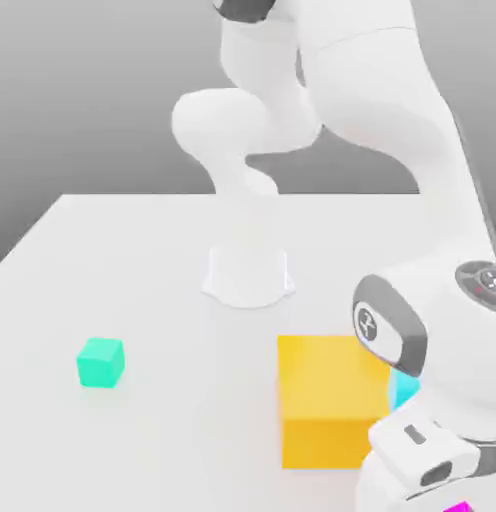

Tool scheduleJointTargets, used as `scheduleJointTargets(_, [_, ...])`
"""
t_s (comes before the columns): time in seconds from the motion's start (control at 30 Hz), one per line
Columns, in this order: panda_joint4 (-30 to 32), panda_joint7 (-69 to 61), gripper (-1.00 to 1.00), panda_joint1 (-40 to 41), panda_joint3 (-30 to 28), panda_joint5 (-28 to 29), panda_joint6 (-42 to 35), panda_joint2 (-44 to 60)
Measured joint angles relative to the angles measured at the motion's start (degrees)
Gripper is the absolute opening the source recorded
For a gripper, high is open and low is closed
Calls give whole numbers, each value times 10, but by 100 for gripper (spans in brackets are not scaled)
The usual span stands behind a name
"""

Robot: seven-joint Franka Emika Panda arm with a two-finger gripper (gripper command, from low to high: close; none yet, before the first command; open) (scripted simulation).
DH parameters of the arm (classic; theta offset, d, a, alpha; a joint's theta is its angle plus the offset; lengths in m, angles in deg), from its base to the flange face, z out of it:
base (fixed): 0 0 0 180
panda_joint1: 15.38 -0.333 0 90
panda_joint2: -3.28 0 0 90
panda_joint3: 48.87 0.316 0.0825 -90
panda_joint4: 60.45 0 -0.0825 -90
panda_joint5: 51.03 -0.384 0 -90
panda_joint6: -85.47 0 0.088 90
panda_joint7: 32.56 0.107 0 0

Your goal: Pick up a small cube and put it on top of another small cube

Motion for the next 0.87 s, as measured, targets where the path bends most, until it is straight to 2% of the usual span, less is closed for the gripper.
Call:
scheduleJointTargets(0.13, [28, -15, -100, 3, 14, -12, -33, -66])
scheduleJointTargets(0.57, [168, 9, -100, -4, 40, -115, -147, -326])
scheduleJointTargets(0.7, [194, 36, -100, -5, 36, -96, -77, -278])
scheduleJointTargets(0.73, [194, 36, 100, -8, 32, -97, -77, -278])
scheduleJointTargets(0.87, [194, 36, 100, -5, 32, -97, -77, -278])
